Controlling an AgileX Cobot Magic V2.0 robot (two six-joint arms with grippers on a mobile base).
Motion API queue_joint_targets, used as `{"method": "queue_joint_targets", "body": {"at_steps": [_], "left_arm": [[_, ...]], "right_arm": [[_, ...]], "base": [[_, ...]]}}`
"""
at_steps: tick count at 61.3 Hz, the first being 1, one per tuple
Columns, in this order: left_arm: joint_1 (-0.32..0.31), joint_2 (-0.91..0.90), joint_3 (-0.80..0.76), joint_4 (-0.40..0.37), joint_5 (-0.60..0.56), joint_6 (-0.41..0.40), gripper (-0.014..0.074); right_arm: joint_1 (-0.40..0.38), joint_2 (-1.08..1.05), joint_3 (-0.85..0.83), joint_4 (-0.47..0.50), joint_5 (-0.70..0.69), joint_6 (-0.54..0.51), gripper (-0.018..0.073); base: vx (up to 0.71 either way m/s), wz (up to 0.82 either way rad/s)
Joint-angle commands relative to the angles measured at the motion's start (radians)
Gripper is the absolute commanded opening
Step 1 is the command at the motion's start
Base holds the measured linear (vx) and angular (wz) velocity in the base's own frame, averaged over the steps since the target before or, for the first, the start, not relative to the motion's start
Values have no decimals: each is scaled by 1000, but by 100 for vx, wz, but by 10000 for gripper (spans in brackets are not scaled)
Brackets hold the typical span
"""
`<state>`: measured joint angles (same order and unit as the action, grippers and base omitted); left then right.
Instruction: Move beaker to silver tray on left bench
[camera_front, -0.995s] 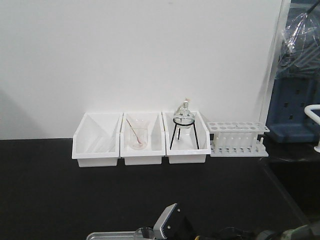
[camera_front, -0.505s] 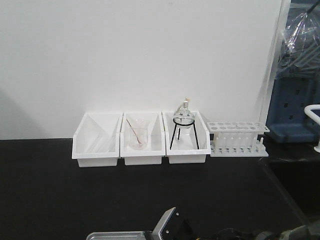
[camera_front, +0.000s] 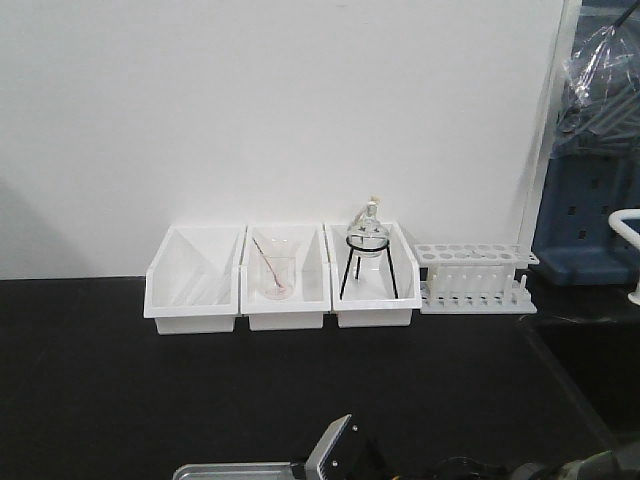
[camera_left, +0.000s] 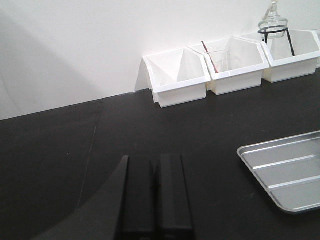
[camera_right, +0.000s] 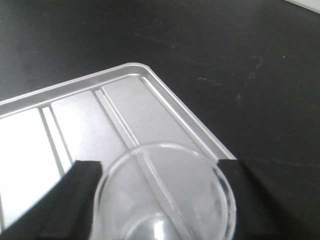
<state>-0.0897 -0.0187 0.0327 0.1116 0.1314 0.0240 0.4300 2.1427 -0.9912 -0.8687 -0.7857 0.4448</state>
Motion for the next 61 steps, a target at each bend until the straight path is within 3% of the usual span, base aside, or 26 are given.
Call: {"method": "queue_joint_targets", "body": {"at_steps": [1, 9, 22, 31, 35, 42, 50, 56, 61], "left_arm": [[-6, -8, 20, -5, -83, -6, 1], [-6, -8, 20, -5, -83, -6, 1], [-6, -8, 20, -5, -83, -6, 1], [-6, -8, 20, -5, -83, -6, 1], [-6, -8, 20, -5, -83, -6, 1], [-6, -8, 20, -5, -83, -6, 1], [-6, -8, 20, -5, -83, -6, 1], [-6, -8, 20, -5, -83, -6, 1], [-6, -8, 20, -5, -83, -6, 1]], "right_arm": [[-3, -53, -25, 40, -67, -7, 648], [-3, -64, -25, 42, -81, -7, 708], [-4, -190, -22, 41, -64, 44, 687], [-5, -358, -22, 31, 80, 170, 631], [-5, -454, -19, -1, 168, 267, 557], [-5, -659, -19, -175, 391, 487, 341], [-4, -913, 32, -435, 589, 744, -17], [-5, -1107, 117, -573, 657, 861, -17], [-5, -1232, 200, -638, 684, 885, -15]], "base": [[0, 0], [0, 0], [0, 0], [0, 0], [0, 0], [0, 0], [0, 0], [0, 0], [0, 0]]}}
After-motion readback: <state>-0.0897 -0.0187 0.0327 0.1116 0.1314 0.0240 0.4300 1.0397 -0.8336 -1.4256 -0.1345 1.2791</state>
